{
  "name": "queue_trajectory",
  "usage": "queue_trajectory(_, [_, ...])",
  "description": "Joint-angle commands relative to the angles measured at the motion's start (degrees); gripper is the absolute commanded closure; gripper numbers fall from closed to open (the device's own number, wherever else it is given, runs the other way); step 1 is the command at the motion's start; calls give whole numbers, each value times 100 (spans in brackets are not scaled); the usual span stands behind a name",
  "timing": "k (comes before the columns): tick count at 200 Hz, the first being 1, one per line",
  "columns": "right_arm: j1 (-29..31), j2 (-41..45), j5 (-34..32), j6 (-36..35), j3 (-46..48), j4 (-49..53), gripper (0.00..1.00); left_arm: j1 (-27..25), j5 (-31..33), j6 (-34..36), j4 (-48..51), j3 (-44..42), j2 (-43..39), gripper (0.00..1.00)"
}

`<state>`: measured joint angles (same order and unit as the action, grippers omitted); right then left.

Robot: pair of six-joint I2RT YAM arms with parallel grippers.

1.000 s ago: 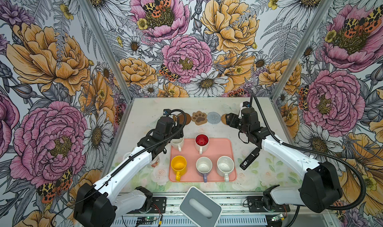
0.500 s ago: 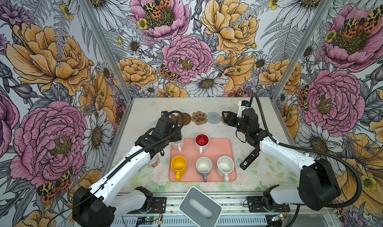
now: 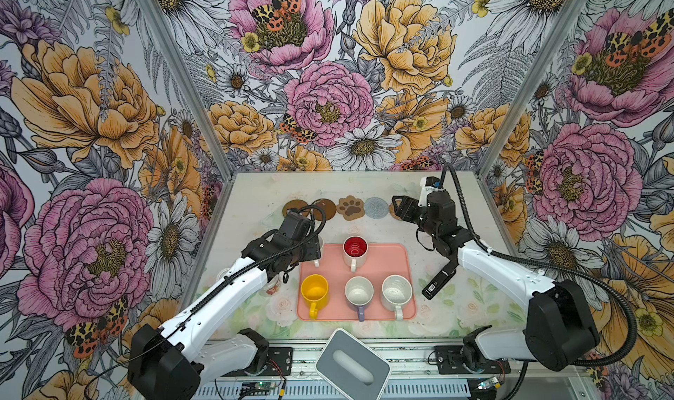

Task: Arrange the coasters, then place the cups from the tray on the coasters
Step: 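Raise the right gripper off the mug while the left gripper moves over the white mug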

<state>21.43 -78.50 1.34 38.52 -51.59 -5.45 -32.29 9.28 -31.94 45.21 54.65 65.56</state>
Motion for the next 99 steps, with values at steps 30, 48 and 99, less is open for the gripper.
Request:
queue_trajectory(30, [-121,157,131,-48,42,-165,28,-65,-250,-369,40,-148,442,29])
queue_trajectory(48, [-159,136,208,19,88,-265,28,-75,-258,-409,32,-163,538,30])
queue_trajectory(99, [-227,4,365,111,97,-383,28,-128,-260,-445,6,-123,807,33])
